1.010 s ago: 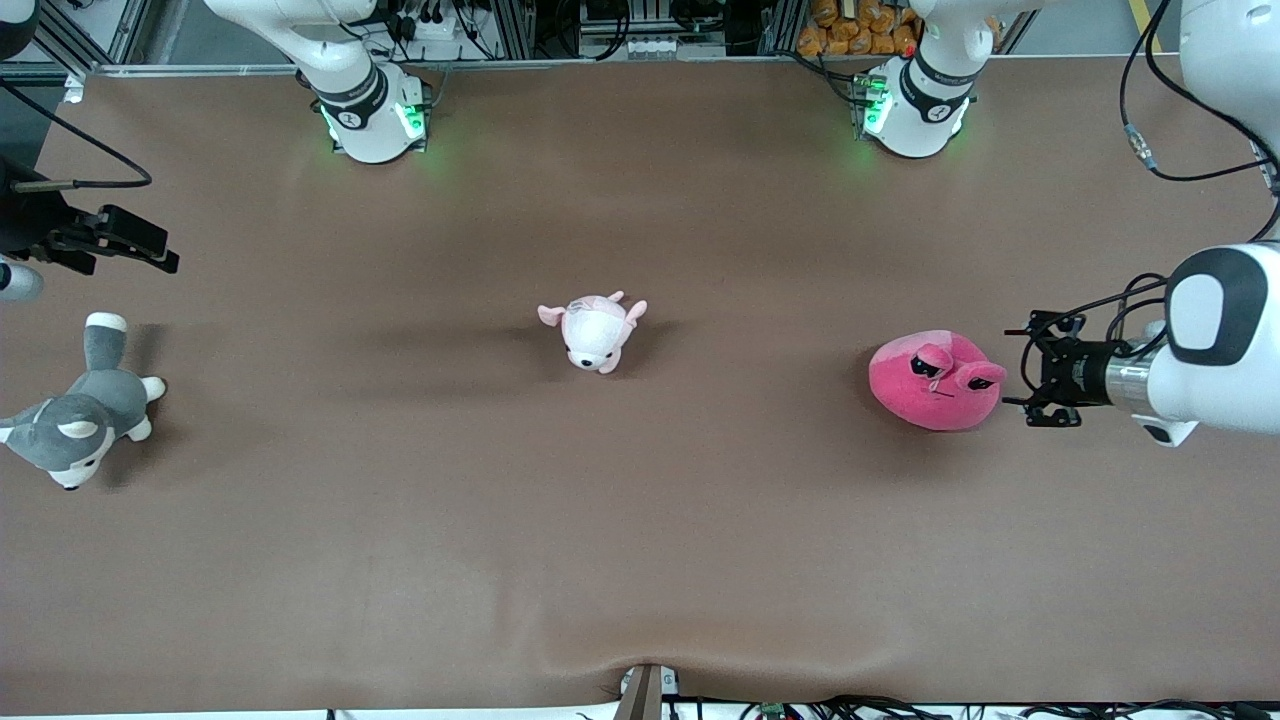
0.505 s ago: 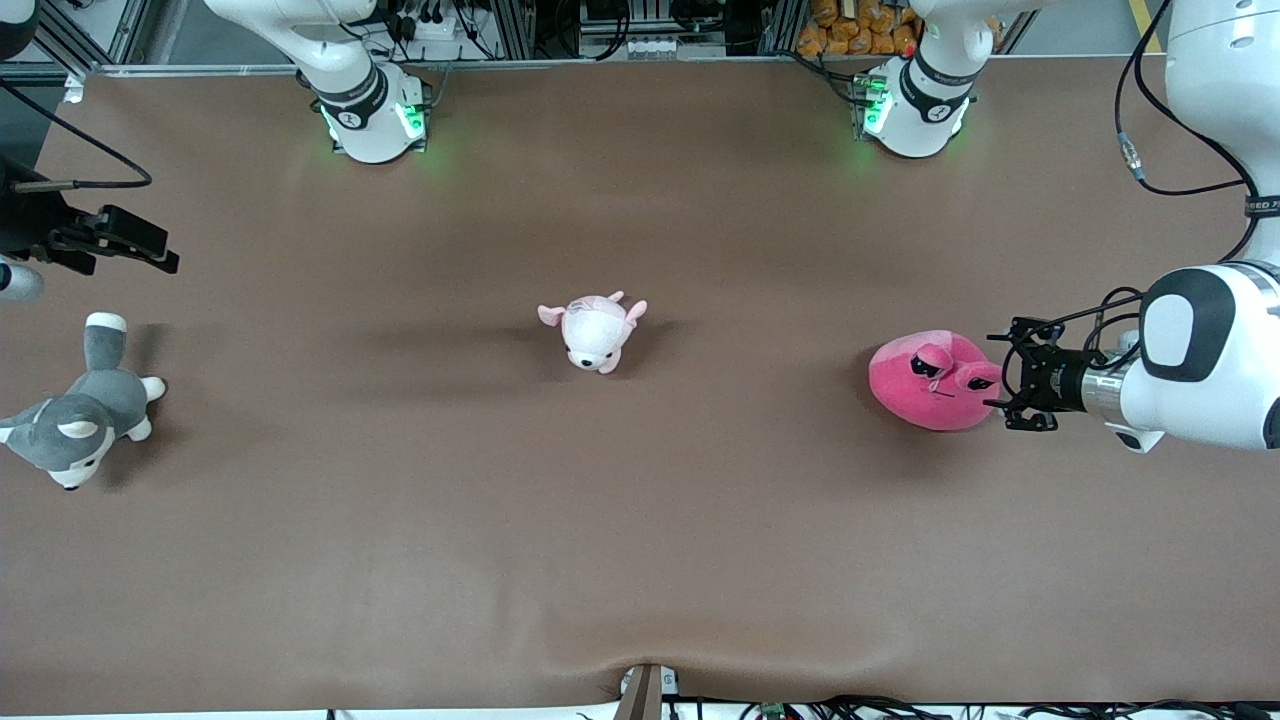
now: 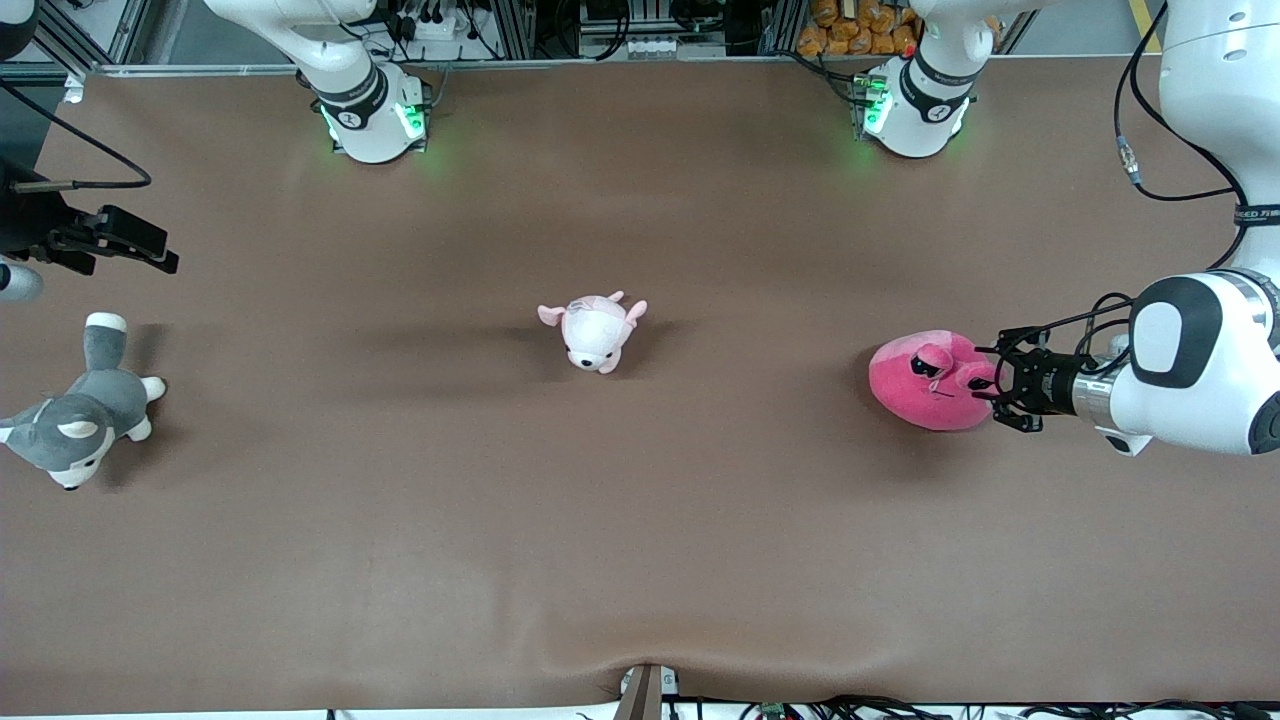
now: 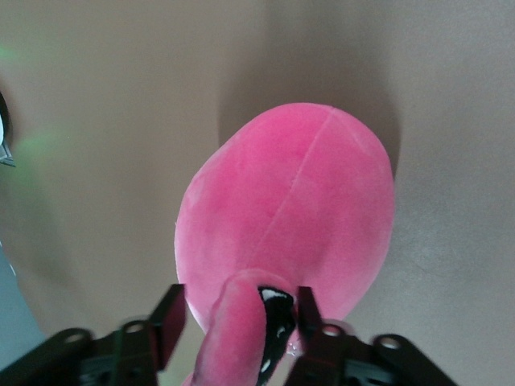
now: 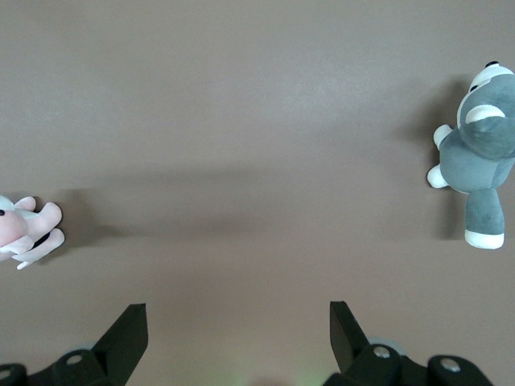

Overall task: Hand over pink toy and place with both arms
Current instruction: 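Close the left gripper on the pink plush's snout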

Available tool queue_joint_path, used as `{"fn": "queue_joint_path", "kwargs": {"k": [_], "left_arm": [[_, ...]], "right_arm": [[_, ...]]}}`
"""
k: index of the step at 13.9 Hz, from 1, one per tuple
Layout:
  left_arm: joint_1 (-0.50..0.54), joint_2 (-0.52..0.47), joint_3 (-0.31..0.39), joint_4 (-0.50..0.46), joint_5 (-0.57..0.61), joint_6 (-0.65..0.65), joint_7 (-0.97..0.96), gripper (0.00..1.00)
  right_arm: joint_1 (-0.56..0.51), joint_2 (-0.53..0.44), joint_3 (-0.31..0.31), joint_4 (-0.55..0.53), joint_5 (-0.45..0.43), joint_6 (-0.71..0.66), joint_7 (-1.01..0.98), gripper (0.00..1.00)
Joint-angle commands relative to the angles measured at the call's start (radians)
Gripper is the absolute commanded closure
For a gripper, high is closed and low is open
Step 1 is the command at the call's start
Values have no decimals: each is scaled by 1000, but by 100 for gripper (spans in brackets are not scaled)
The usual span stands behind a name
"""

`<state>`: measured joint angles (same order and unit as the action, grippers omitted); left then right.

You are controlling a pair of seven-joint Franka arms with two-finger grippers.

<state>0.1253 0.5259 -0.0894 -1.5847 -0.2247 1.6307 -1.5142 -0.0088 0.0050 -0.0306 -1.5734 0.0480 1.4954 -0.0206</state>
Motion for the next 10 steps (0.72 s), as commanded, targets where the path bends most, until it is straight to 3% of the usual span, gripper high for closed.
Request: {"fn": "queue_joint_path", "kwargs": {"k": [1,2,4,7,10], "left_arm": [[-13,-7,-3,-1,-19,6,-20,43],[-15,-10,-4,-1,-19,1,-20,55],[-16,-11,-16,-1,-25,0,-20,66],[-16,-12,-18,0,-30,-3,-20,92],[-18,-17,-21,3,-31,-5,-20,100]], "right_arm": [[-11,3,11,13,-14,-9,1,0],[-11,3,11,13,-14,-9,1,0],[-11,3,11,13,-13,-11,1,0],[-5,3,11,13,-13,-11,1,0],[-8,4,11,13,-13,-11,1,0]]}}
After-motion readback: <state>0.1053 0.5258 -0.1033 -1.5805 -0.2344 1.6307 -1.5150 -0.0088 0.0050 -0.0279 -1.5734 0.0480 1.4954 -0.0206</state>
